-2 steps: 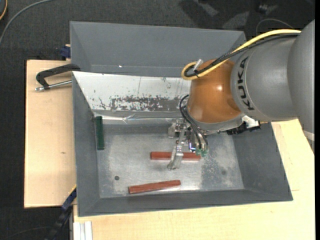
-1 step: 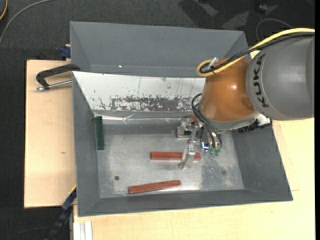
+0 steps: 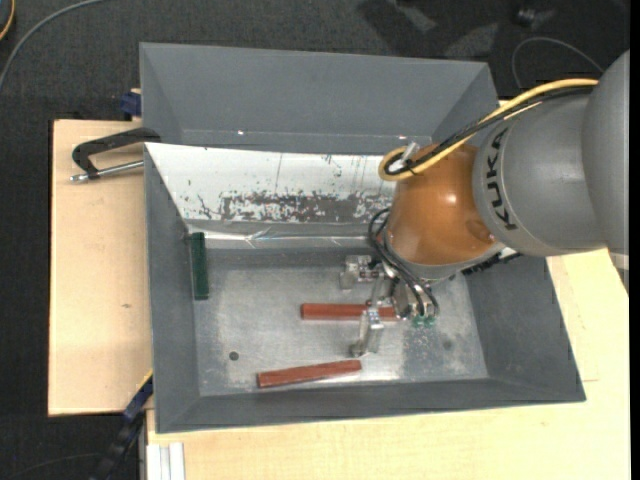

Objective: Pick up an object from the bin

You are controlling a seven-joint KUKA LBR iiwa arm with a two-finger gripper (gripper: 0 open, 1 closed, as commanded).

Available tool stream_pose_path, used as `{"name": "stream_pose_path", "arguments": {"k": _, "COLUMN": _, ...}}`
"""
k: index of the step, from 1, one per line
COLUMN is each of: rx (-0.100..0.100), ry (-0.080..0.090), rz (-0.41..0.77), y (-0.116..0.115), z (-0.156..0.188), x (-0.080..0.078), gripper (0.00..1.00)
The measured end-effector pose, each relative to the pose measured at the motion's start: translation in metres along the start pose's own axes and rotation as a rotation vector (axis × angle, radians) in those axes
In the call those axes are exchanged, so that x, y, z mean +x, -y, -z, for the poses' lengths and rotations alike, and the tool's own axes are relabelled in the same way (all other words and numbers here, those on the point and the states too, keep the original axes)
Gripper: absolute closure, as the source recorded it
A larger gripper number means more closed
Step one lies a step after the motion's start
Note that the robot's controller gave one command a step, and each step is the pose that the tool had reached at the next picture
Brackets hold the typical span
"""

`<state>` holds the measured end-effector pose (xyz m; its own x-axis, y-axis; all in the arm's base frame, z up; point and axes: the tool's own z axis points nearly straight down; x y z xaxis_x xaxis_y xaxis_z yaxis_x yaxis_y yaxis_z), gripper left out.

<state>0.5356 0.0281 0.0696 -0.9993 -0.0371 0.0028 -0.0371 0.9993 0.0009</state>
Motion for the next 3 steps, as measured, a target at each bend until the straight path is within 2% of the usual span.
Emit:
{"name": "stream_pose_path", "arguments": {"k": 1, "rx": -0.001, "ry": 0.003, "rz": -0.001, "y": -0.001, "z": 0.001, "x": -0.001, "gripper": 0.00}}
{"name": "stream_pose_path", "arguments": {"k": 2, "rx": 0.000, "ry": 0.003, "rz": -0.001, "y": -0.001, "z": 0.001, "x": -0.001, "gripper": 1.00}}
{"name": "stream_pose_path", "arguments": {"k": 3, "rx": 0.000, "ry": 0.013, "rz": -0.002, "y": -0.001, "z": 0.053, "x": -0.003, "gripper": 1.00}}
